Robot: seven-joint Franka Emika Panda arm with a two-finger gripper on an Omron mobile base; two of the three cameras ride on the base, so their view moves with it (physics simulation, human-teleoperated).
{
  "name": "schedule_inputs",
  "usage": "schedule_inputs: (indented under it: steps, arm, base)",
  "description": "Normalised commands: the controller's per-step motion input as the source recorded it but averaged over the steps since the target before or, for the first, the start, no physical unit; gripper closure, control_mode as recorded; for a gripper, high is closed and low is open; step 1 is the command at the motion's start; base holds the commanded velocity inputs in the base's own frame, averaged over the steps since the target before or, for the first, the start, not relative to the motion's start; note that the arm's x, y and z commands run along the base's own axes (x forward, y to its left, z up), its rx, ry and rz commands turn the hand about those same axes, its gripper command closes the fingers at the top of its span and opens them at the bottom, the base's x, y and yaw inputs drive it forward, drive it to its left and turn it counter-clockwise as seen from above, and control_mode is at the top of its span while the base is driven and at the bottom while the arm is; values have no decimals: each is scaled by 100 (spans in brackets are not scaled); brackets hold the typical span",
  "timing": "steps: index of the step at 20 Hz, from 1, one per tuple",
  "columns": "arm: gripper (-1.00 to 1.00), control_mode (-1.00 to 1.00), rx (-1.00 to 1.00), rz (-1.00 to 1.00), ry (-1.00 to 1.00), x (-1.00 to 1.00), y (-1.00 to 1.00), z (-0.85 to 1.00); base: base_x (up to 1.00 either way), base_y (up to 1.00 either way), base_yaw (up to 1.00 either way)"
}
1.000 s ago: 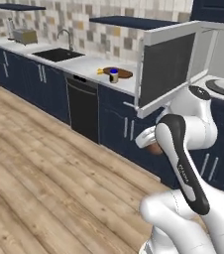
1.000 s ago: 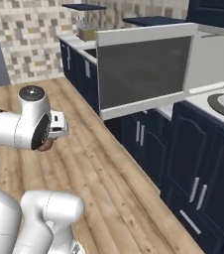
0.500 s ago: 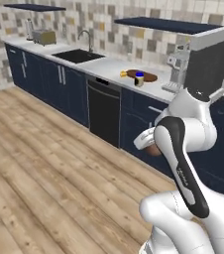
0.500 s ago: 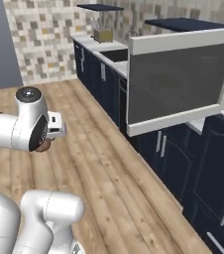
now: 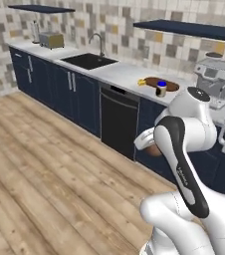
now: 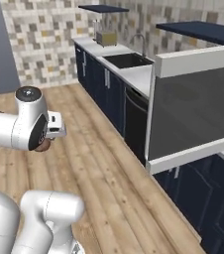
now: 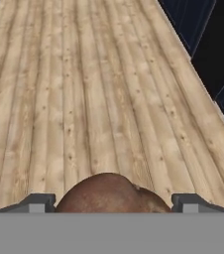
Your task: Retrieve the reheated potato from the microwave, then place the potato, cheese, and condiment on the cutting board.
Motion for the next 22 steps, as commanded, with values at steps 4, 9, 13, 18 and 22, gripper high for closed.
schedule_inputs:
  steps: [4,9,13,18,22]
  arm:
    - [100,100,0,0,0,0,0,0]
    - [100,100,0,0,0,0,0,0]
    - [100,100,0,0,0,0,0,0]
    - [100,100,0,0,0,0,0,0]
    - [100,100,0,0,0,0,0,0]
  base:
    - [85,13,0]
    - [73,15,-16]
    - [66,17,-27]
    - [65,17,-29]
    - [62,18,-34]
